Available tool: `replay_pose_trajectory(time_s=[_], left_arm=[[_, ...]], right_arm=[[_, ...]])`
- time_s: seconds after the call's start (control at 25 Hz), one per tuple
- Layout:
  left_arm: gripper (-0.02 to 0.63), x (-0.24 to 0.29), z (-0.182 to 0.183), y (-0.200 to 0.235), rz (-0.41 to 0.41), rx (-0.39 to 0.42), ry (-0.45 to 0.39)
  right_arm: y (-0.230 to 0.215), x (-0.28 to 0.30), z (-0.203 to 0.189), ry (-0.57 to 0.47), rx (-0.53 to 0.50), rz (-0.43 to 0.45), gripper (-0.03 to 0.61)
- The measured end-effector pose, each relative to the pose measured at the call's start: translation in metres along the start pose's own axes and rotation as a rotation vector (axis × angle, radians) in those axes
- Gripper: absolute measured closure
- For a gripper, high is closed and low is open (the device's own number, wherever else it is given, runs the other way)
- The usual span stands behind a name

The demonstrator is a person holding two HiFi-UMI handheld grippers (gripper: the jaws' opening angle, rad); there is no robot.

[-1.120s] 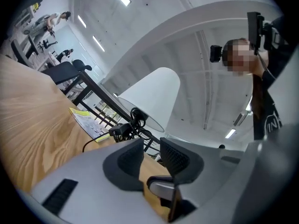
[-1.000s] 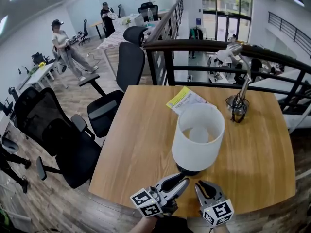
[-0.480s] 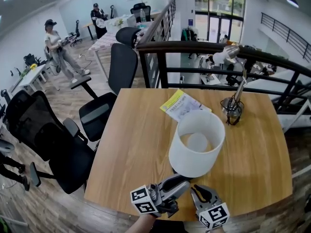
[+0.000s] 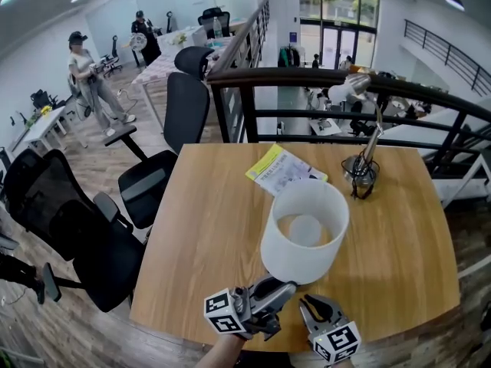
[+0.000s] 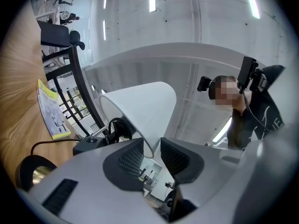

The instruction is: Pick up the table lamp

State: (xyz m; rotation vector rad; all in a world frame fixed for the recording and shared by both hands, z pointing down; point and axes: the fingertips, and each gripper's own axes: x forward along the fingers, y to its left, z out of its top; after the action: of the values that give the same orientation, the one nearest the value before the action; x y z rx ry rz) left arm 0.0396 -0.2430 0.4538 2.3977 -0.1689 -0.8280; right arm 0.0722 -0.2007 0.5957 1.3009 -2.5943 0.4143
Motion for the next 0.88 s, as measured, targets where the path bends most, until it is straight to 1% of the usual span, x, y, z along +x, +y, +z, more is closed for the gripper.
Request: replay_pose_trajectory(time_s=[0.36,0.64,0.88], left_arm=[[0.506,0.007,0.005,-0.008,-0.073,-0.007,-0.017],[0.506,0.013,0.011,-0.009,-0.107,0.005,-0.022],[0.526,0.014,0.012,-0.008,-0.127,-0.001,-0.013]], right_arm=[[-0.003,-0.001,-0.002,0.007,0.005,-0.006,0.535],[-0.001,0.001,-0.005,0.009,0.006,-0.003,0.535],[-0.010,0.007,-0.001,-0.006,-0.001,-0.031,0.535]])
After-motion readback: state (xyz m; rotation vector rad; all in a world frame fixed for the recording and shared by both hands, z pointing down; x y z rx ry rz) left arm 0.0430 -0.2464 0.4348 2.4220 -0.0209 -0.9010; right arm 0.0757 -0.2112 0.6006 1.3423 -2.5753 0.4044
